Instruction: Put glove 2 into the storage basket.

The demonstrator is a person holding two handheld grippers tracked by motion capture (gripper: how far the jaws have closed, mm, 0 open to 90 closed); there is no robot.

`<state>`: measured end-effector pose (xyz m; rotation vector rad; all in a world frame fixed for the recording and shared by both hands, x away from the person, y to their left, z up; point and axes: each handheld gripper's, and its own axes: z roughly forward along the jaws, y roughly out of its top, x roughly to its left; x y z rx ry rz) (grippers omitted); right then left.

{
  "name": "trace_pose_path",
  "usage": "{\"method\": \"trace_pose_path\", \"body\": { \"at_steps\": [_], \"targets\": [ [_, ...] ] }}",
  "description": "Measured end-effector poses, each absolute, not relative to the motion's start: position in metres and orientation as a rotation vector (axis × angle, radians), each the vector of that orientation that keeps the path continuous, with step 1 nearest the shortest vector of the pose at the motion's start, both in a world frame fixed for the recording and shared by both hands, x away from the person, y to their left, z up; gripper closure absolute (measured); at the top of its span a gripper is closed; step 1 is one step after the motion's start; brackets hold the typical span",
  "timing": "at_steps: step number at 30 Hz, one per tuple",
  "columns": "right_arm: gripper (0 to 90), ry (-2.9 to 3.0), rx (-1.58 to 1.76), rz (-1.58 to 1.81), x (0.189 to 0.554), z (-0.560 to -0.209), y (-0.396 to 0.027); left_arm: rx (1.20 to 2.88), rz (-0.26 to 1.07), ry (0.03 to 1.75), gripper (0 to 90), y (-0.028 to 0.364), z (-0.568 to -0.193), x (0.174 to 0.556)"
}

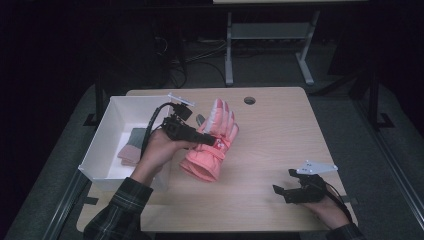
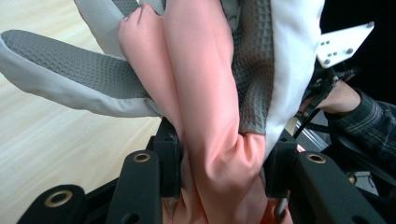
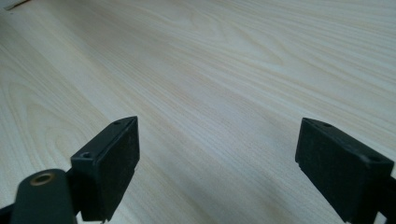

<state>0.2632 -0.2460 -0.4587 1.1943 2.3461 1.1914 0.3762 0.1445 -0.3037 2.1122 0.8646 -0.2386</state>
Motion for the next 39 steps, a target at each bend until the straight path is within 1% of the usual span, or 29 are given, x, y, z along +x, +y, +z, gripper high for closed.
{"method": "trace_pose_path", "body": {
  "at_steps": [2,13,17,19,21,29,33,39],
  "targets": [
    [13.5,2.346,1.196,1.191,0.263,-0.459,-0.246,2.095,-0.235,0.881,58.2,0.153,-0.297,0.377],
    [13.5,2.363,1.211,1.170,0.264,-0.460,-0.247,2.008,-0.126,0.965,58.1,0.216,-0.268,0.384],
    [13.5,2.370,1.219,1.166,0.265,-0.461,-0.246,2.010,-0.054,1.008,58.0,0.243,-0.258,0.385],
    [13.5,2.378,1.216,1.158,0.265,-0.460,-0.246,2.000,-0.045,1.019,58.0,0.248,-0.257,0.385],
    [13.5,2.381,1.215,1.159,0.265,-0.460,-0.246,1.976,-0.036,1.047,58.0,0.263,-0.257,0.385],
    [13.5,2.386,1.226,1.153,0.266,-0.461,-0.247,1.932,-0.011,1.159,58.0,0.306,-0.274,0.394],
    [13.6,2.387,1.232,1.150,0.266,-0.461,-0.246,1.946,-0.006,1.210,58.0,0.317,-0.289,0.400],
    [13.7,2.388,1.236,1.148,0.266,-0.461,-0.246,1.969,-0.013,1.263,57.8,0.323,-0.313,0.409]
  ]
}}
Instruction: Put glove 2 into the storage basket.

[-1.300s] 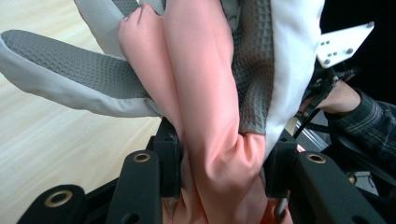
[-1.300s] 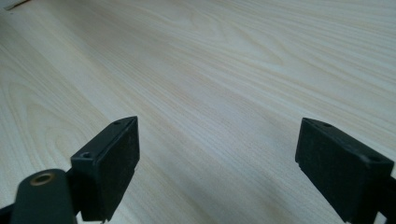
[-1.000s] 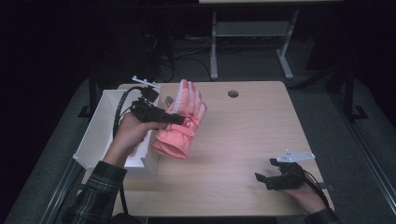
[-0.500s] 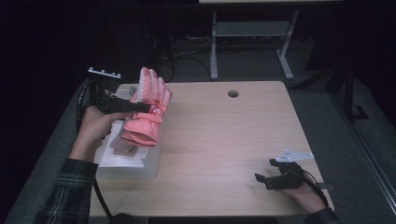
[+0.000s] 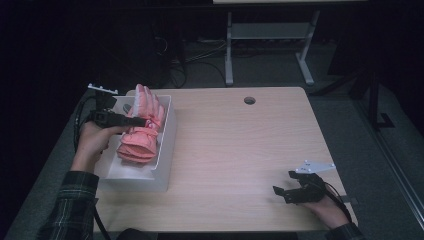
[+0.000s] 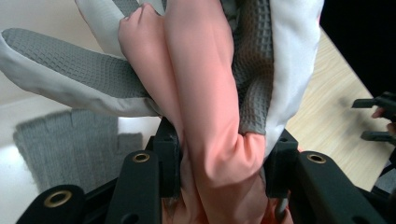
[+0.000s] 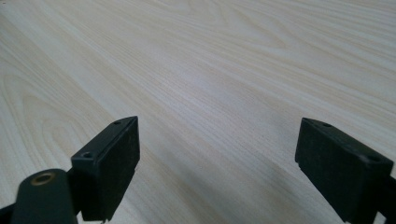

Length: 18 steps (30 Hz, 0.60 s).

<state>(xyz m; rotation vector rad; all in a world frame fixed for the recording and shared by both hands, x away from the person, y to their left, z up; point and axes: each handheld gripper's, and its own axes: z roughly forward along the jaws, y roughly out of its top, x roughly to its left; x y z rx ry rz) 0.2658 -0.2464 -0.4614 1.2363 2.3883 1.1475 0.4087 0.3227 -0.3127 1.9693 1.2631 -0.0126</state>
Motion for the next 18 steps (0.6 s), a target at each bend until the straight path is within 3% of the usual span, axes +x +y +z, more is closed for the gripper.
{"method": "trace_pose_path", "body": {
  "at_steps": [18],
  "targets": [
    [13.7,2.390,1.249,1.173,0.266,-0.463,-0.249,2.076,-0.144,1.371,54.1,0.307,-0.402,0.435]
  ]
}}
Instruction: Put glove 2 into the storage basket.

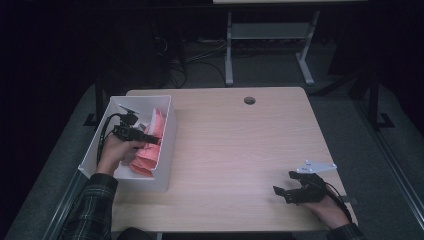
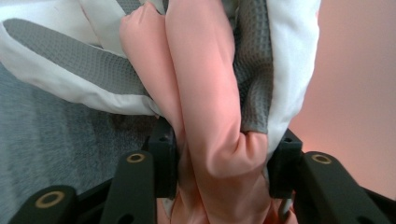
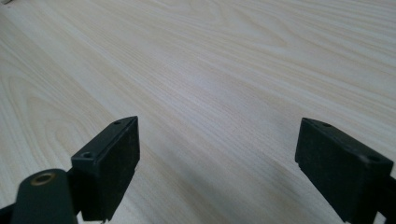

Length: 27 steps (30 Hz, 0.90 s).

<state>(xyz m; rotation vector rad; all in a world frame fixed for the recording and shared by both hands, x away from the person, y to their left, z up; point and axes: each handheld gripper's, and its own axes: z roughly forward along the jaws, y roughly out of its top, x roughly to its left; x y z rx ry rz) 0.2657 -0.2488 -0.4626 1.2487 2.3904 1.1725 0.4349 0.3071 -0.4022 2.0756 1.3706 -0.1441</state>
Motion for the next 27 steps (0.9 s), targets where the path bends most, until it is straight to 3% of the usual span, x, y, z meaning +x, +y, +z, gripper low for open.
{"method": "trace_pose_path", "body": {
  "at_steps": [4,9,13,20,27],
  "targets": [
    [13.7,2.388,1.239,1.176,0.264,-0.462,-0.250,2.062,-0.155,1.363,49.1,0.311,-0.406,0.436],
    [13.7,2.391,1.246,1.168,0.265,-0.462,-0.248,2.040,-0.140,1.356,26.9,0.316,-0.406,0.436],
    [13.7,2.391,1.242,1.167,0.263,-0.461,-0.247,2.035,-0.080,1.377,17.2,0.319,-0.398,0.432],
    [13.7,2.390,1.240,1.165,0.264,-0.461,-0.247,1.995,0.066,1.334,15.2,0.330,-0.356,0.416],
    [13.7,2.394,1.234,1.166,0.264,-0.461,-0.246,1.994,0.122,1.246,15.3,0.322,-0.323,0.402]
  ]
}}
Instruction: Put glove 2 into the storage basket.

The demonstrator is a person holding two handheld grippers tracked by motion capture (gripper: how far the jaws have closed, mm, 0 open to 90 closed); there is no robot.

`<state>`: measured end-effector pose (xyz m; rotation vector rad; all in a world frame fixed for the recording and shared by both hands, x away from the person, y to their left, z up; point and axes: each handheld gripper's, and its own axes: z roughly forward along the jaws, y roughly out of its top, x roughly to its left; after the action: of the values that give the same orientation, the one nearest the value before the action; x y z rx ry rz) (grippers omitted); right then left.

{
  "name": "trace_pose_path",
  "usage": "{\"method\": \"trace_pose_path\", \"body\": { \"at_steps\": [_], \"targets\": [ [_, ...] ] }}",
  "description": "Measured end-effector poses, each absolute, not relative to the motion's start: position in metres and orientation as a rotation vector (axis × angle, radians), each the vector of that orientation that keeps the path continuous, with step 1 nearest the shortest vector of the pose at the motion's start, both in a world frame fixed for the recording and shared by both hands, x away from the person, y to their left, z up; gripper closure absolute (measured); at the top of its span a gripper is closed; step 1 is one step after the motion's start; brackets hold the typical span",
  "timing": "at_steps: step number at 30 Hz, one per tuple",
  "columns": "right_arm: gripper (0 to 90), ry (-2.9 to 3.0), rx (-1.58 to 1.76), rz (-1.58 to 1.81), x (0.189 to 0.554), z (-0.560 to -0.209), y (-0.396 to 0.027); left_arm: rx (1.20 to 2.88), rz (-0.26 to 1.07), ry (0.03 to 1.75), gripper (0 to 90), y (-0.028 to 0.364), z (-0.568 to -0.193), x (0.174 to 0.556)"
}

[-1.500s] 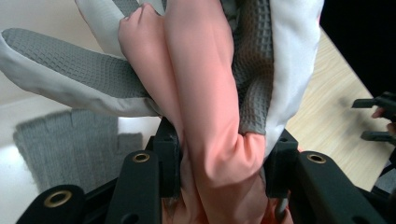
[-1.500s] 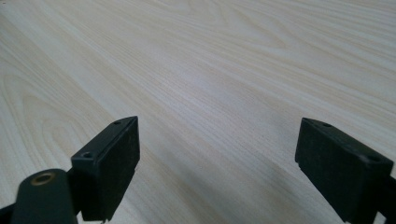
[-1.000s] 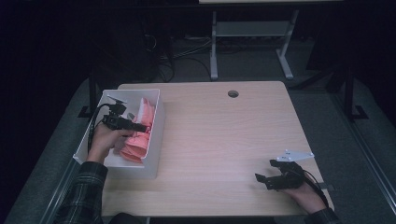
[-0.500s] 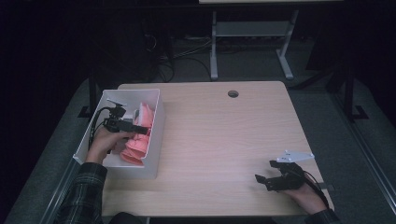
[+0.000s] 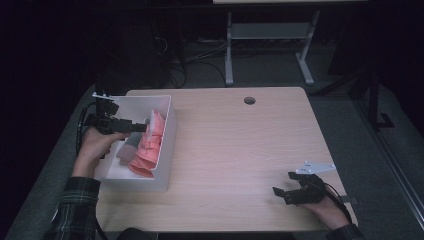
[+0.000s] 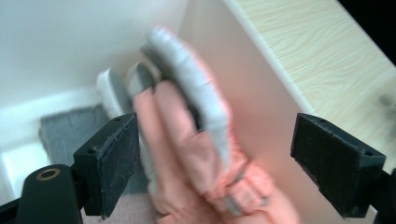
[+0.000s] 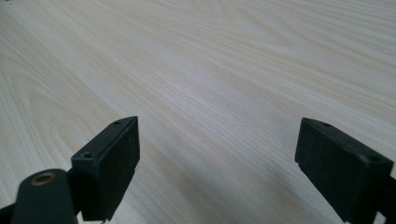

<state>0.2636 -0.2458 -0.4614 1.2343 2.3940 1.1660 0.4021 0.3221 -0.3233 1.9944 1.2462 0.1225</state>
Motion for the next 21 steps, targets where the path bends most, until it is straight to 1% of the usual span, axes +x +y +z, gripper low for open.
{"method": "trace_pose_path", "body": {
  "at_steps": [6,8,9,14,15,21],
  "targets": [
    [13.7,2.392,1.242,1.164,0.263,-0.461,-0.246,2.004,0.145,1.135,15.3,0.301,-0.297,0.392],
    [13.7,2.392,1.240,1.164,0.263,-0.461,-0.246,2.018,0.167,1.075,15.3,0.285,-0.289,0.387],
    [13.7,2.392,1.240,1.164,0.263,-0.461,-0.246,2.018,0.167,1.075,15.3,0.285,-0.289,0.387],
    [13.8,2.398,1.237,1.155,0.264,-0.462,-0.246,2.053,0.175,0.978,15.3,0.251,-0.280,0.376],
    [13.8,2.398,1.237,1.155,0.264,-0.462,-0.246,2.053,0.175,0.978,15.3,0.251,-0.280,0.376],
    [13.7,2.401,1.231,1.155,0.265,-0.461,-0.245,2.098,0.161,0.896,15.3,0.206,-0.281,0.364]
  ]
}}
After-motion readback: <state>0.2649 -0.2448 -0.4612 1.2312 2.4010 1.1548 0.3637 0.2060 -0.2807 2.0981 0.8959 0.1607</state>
